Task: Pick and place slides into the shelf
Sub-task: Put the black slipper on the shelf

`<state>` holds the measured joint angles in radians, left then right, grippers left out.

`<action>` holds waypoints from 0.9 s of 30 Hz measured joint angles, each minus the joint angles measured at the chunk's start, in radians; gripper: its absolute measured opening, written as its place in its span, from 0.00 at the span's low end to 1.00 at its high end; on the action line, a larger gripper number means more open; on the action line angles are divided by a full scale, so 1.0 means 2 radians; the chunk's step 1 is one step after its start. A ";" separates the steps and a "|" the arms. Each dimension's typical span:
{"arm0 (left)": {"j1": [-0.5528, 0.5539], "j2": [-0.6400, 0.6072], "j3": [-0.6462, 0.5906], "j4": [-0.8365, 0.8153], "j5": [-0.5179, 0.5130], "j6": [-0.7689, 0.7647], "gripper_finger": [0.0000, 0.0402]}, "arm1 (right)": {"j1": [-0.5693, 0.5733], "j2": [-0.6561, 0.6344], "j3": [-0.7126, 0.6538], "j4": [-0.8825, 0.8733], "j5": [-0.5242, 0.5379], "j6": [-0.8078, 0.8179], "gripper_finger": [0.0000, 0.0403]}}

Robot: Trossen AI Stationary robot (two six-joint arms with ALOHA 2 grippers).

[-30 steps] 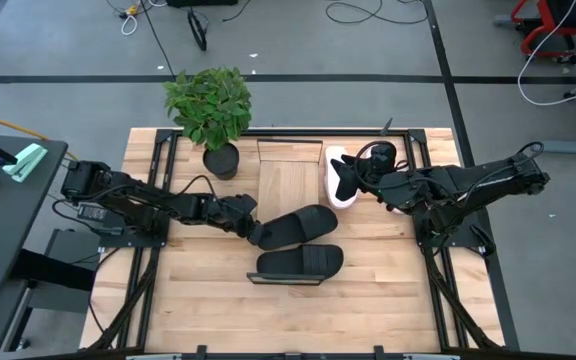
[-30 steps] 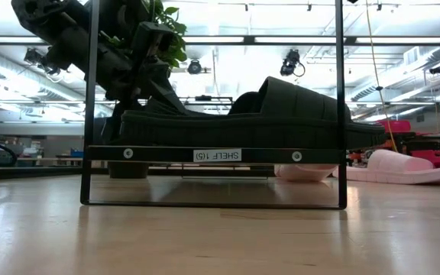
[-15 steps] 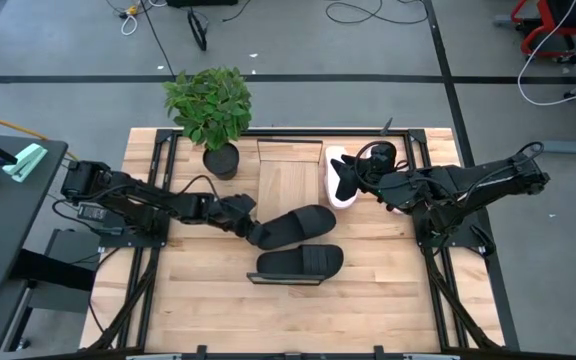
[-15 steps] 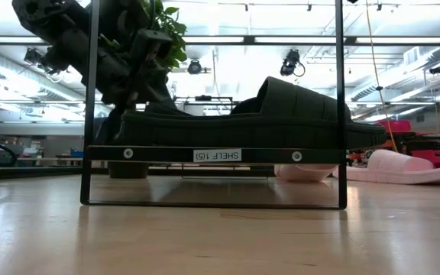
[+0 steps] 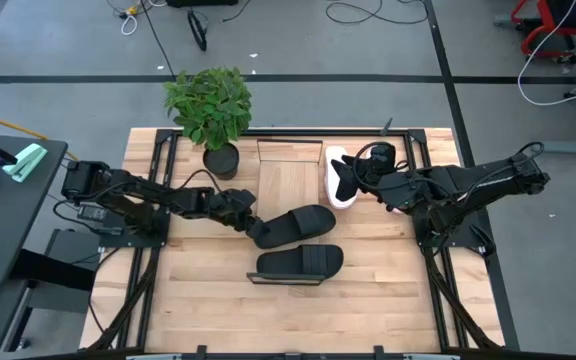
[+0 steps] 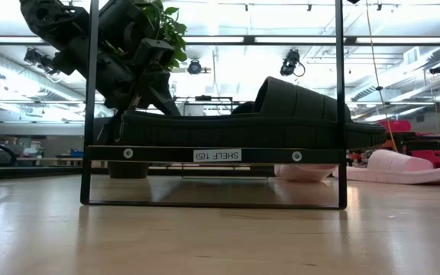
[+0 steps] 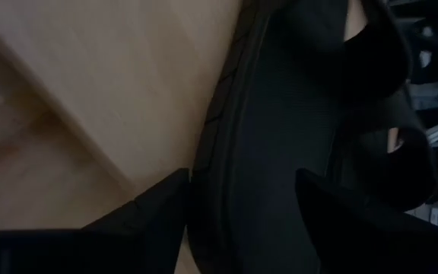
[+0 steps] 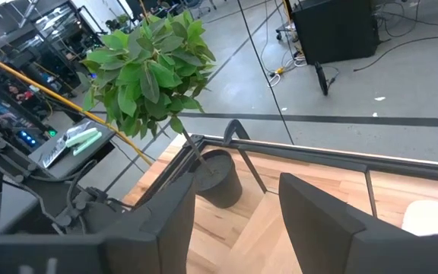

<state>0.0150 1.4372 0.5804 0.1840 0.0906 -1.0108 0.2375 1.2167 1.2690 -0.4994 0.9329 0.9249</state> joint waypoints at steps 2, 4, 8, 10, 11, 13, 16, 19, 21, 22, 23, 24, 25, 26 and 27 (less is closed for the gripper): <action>0.003 0.000 0.000 -0.013 0.007 0.004 0.62 | 0.000 0.000 0.000 -0.008 0.000 0.006 0.49; 0.003 -0.001 0.000 -0.019 0.009 0.008 0.63 | 0.000 0.000 0.000 -0.018 0.000 0.012 0.49; 0.003 -0.001 0.000 -0.022 0.010 0.014 0.62 | 0.000 0.000 0.000 -0.021 0.000 0.013 0.49; 0.003 -0.001 0.000 -0.021 0.012 0.014 0.62 | 0.000 0.000 0.000 -0.021 0.000 0.013 0.49; 0.003 -0.001 0.000 -0.021 0.015 0.014 0.63 | 0.000 0.000 0.000 -0.023 0.000 0.014 0.49; 0.004 -0.001 0.000 -0.021 0.021 0.016 0.63 | 0.000 0.000 0.000 -0.035 -0.002 0.024 0.49; 0.003 -0.006 0.000 -0.023 0.031 0.018 0.63 | -0.004 0.000 0.000 -0.069 -0.012 0.056 0.49; 0.006 -0.014 0.001 -0.026 0.037 0.019 0.63 | -0.012 0.000 0.000 -0.099 -0.031 0.085 0.49; 0.008 -0.021 0.002 -0.019 0.041 0.019 0.63 | -0.019 0.000 0.000 -0.109 -0.044 0.098 0.49; 0.009 -0.026 0.002 -0.023 0.040 0.021 0.63 | -0.022 0.000 0.000 -0.114 -0.050 0.100 0.49; 0.011 -0.031 0.002 -0.029 0.040 0.026 0.63 | -0.025 0.000 0.000 -0.115 -0.055 0.101 0.49; 0.013 -0.036 0.002 -0.031 0.041 0.029 0.63 | -0.028 0.000 0.000 -0.115 -0.058 0.101 0.49; 0.016 -0.041 0.002 -0.033 0.041 0.032 0.62 | -0.032 0.000 0.000 -0.117 -0.062 0.101 0.49; 0.020 -0.044 0.002 -0.035 0.042 0.037 0.62 | -0.036 0.000 0.000 -0.119 -0.068 0.101 0.49; 0.024 -0.048 0.002 -0.045 0.042 0.040 0.61 | -0.040 0.000 0.000 -0.119 -0.074 0.101 0.49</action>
<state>0.0625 1.3412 0.5846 0.0944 0.1739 -0.9303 0.1573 1.2167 1.2690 -0.7369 0.7842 1.1262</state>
